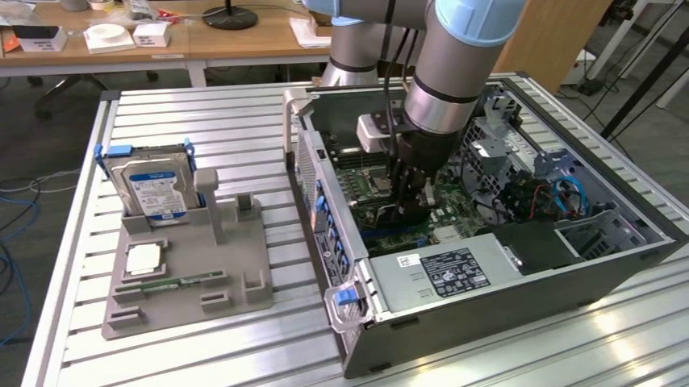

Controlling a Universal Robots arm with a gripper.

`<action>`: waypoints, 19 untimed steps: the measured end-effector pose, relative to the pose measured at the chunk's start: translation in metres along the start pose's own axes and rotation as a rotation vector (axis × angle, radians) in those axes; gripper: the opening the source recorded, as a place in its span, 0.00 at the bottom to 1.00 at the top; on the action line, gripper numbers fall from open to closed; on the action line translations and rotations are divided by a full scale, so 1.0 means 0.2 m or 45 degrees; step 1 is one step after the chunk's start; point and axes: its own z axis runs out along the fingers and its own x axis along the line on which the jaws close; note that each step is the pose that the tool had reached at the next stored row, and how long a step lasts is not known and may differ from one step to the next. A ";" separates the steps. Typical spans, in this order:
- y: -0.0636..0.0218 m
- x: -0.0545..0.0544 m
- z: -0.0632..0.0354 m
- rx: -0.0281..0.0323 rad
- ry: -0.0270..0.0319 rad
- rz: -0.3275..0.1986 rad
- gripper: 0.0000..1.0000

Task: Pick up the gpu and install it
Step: 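Insert the gpu into the slot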

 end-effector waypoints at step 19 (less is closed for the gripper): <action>-0.001 0.00 0.007 0.0133 -0.0010 0.000 0.26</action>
